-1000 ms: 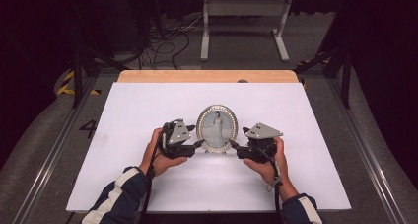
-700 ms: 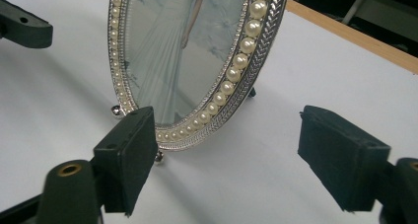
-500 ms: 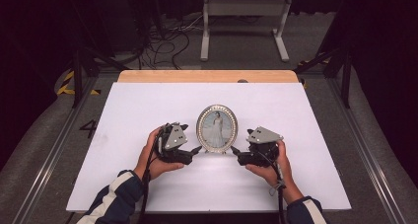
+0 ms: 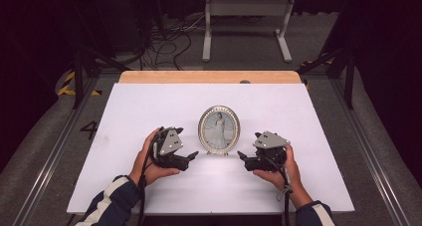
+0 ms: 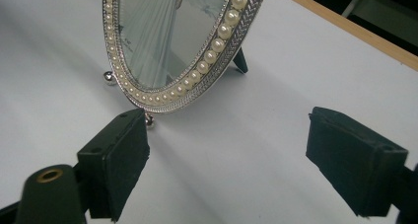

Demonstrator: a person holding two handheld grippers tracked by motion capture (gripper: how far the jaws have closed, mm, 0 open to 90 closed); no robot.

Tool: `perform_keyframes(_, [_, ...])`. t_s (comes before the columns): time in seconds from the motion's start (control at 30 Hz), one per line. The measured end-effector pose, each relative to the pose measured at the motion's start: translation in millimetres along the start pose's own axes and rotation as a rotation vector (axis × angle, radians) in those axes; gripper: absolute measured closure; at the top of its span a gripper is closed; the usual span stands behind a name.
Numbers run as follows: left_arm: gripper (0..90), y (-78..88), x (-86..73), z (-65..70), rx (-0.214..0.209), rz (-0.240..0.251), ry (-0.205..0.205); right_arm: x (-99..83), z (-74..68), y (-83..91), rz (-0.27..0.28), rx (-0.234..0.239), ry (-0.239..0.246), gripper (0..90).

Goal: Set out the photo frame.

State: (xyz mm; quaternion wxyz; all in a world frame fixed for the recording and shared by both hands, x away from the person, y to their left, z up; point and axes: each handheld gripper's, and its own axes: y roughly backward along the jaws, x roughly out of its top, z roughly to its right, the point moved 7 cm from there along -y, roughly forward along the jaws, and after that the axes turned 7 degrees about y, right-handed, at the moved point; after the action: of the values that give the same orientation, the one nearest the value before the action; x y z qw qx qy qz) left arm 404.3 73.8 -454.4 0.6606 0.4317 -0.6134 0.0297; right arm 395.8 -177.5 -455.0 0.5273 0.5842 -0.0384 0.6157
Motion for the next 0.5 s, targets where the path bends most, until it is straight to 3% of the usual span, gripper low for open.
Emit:
perform_keyframes(0.17, [11.0, 3.7, -10.2, -2.5, 0.022, -0.022, 0.021, -3.6, 0.7, 4.3, 0.008, 0.022, -0.007, 16.0])
perform_keyframes(0.37, [9.3, 12.8, -16.1, -4.8, 0.029, -0.008, 0.031, -10.5, 2.4, 8.0, 0.009, 0.030, -0.002, 15.5])
perform_keyframes(0.5, [8.5, 16.0, -21.5, -6.2, 0.040, -0.011, 0.008, -15.1, 2.4, 11.5, 0.014, 0.054, -0.003, 12.8])
